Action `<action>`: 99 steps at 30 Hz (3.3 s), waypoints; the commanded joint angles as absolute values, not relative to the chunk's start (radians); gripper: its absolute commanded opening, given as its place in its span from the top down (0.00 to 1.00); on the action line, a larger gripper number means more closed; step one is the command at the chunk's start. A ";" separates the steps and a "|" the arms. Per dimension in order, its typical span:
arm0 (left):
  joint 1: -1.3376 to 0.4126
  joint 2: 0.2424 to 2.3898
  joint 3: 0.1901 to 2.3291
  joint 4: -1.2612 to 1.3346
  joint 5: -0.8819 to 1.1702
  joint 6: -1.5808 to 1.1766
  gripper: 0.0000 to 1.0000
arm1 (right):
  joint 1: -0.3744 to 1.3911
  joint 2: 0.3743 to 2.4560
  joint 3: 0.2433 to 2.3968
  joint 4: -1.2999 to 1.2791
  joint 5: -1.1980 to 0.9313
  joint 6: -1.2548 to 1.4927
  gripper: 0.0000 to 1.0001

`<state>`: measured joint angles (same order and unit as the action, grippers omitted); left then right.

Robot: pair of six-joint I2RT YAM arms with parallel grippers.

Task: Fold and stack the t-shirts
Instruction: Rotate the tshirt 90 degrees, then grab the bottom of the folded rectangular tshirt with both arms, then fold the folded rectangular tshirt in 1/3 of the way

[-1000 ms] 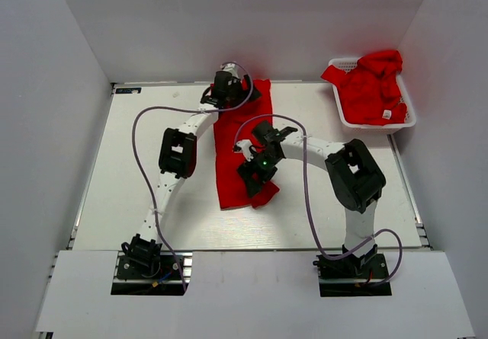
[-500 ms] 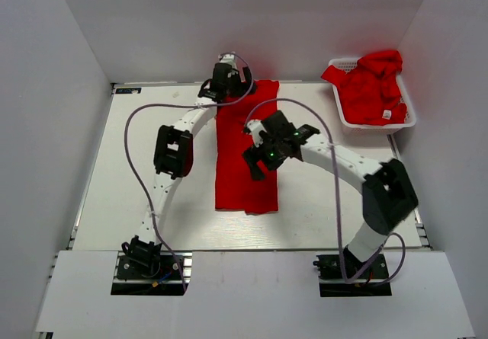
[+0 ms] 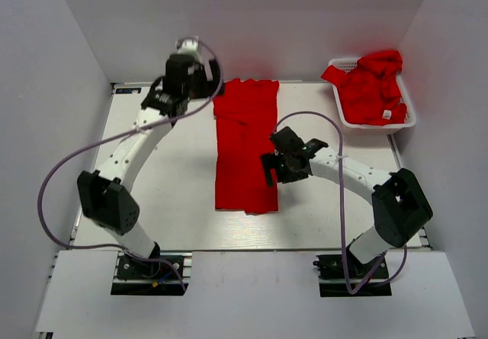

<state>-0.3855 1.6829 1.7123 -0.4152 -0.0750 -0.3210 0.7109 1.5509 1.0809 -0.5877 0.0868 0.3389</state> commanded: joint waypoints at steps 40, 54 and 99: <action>-0.721 1.583 0.856 -0.615 -0.002 -0.578 0.57 | 0.724 1.611 0.893 -0.508 -0.123 0.545 0.64; -0.730 1.563 0.956 -0.727 0.000 -0.615 1.00 | 0.723 1.562 0.882 -0.492 -0.135 0.519 1.00; -0.425 1.963 1.706 -0.732 -0.086 -0.535 1.00 | 0.491 1.971 1.698 -0.532 0.120 0.324 1.00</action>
